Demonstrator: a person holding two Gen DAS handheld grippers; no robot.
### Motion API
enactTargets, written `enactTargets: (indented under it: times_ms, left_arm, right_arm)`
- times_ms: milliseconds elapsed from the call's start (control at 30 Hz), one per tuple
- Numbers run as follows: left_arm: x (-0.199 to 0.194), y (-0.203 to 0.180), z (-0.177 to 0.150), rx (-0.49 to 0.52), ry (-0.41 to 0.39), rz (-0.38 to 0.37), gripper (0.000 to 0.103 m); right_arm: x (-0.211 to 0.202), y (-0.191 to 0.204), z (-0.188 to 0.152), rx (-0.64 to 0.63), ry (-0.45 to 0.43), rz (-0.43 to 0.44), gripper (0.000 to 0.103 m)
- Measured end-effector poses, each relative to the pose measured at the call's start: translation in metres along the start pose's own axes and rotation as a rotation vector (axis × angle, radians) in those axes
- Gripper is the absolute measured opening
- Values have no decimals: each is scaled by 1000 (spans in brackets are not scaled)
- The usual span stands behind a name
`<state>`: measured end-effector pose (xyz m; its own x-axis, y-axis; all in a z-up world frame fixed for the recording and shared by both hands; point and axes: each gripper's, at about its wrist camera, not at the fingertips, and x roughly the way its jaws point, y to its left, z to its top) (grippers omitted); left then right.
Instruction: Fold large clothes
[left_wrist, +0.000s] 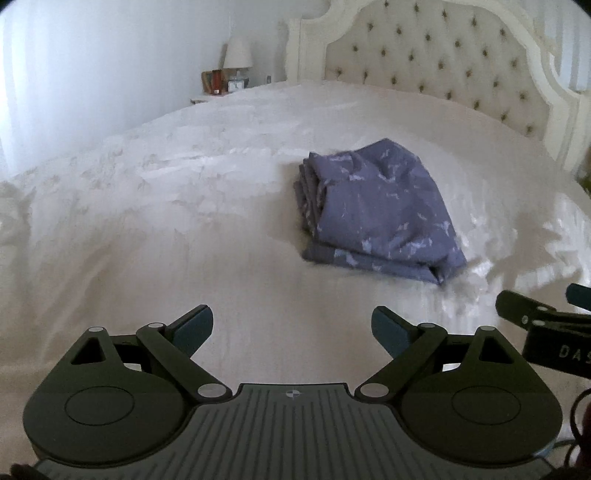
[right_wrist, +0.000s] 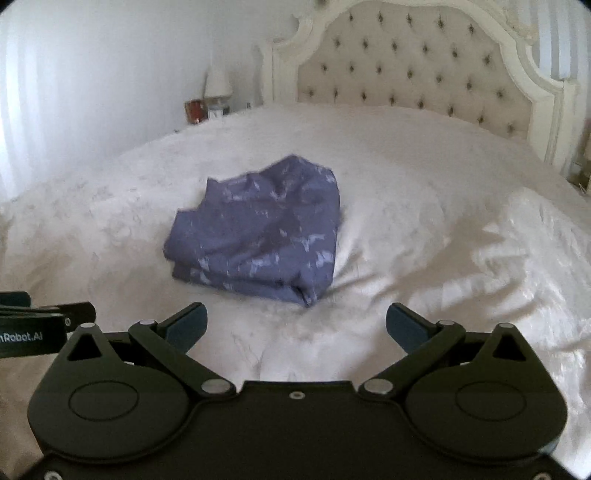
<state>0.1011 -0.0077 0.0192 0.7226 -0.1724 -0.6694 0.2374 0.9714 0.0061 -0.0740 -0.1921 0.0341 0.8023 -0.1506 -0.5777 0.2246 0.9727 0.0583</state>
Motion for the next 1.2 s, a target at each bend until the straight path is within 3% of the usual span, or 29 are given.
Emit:
enactTargets:
  times_ms: [233, 1200]
  left_arm:
    - [-3, -1, -7, 6, 25, 11, 94]
    - [-5, 6, -11, 8, 56, 17, 94]
  right_arm:
    - [1, -9, -9, 53, 63, 32, 102]
    - [3, -20, -6, 106, 90, -15, 102]
